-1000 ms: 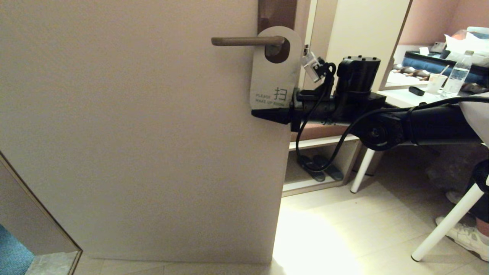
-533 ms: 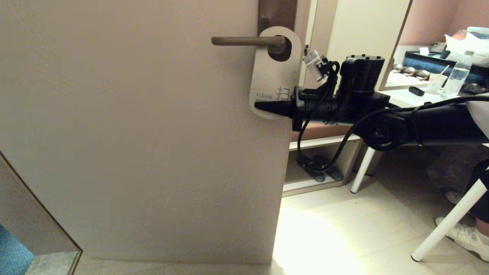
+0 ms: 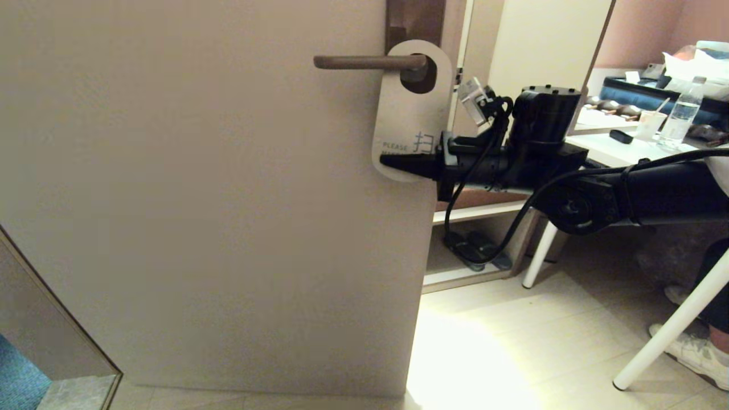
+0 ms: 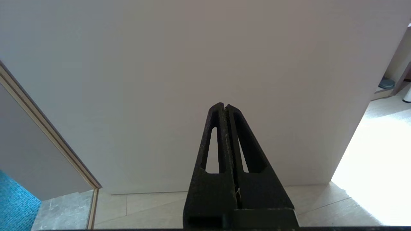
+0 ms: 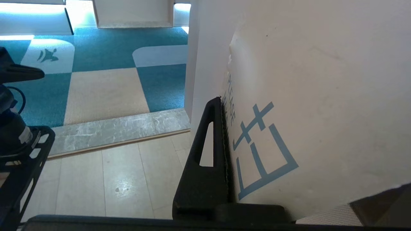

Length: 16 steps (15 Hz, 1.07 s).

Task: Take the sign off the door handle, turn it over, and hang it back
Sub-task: Take down the sign

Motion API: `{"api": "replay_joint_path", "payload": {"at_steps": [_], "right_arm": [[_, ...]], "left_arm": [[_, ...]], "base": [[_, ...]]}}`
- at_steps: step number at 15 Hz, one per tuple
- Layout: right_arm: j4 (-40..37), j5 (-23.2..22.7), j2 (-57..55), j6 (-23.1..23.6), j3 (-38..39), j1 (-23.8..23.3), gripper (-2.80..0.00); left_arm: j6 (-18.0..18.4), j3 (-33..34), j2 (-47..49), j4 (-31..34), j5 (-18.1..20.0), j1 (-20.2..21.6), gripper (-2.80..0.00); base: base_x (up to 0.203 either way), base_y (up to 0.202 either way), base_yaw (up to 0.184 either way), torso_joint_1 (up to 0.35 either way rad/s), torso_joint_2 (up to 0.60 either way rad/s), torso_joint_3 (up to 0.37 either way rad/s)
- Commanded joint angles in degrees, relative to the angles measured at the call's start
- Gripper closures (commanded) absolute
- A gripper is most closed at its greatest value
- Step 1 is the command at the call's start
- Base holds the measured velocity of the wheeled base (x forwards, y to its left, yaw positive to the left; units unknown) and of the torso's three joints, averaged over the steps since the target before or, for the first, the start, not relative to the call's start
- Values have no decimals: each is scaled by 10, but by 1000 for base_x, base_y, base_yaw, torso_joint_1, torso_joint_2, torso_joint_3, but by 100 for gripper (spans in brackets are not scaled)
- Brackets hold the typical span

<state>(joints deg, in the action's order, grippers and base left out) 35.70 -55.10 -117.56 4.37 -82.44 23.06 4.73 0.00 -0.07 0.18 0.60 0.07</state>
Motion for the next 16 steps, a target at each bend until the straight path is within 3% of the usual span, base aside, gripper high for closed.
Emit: {"api": "replay_joint_path", "payload": {"at_steps": [1,16], "right_arm": [[0,0,8,3,11,1,0],[-1,29,49,13,34,1,0]], "left_arm": [[0,0,1,0,0,0,0],[0,0,1,0,0,0,0]], "base": [[0,0,0,0,0,0],[0,0,0,0,0,0]]}}
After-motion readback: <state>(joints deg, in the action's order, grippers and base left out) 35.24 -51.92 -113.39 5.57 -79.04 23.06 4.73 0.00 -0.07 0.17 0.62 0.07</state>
